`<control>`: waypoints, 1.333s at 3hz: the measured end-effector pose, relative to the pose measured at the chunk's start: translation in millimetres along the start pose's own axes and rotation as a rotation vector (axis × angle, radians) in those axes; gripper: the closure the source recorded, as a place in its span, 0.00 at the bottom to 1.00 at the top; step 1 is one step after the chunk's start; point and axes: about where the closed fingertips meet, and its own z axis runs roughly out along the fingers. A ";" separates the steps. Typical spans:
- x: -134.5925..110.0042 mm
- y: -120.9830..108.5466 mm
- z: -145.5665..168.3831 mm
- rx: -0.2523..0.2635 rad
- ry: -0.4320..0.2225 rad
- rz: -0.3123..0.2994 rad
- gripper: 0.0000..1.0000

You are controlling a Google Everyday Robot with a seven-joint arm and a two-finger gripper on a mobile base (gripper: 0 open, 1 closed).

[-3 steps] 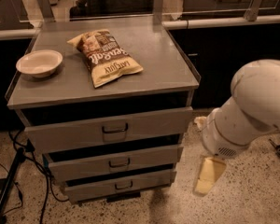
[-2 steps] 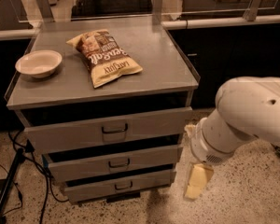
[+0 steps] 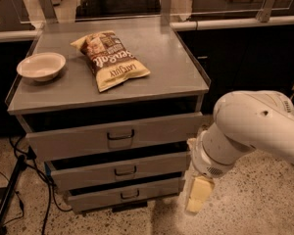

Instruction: Open middle drawer

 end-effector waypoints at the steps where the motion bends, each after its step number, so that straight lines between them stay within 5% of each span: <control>1: -1.0 13.0 20.5 -0.049 -0.004 0.004 0.00; 2: -6.6 27.9 65.4 -0.100 0.004 0.007 0.00; 4: -16.3 18.4 130.0 -0.155 0.008 -0.016 0.00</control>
Offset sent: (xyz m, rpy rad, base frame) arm -0.0284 0.0513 -0.1158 0.0168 0.1619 0.0282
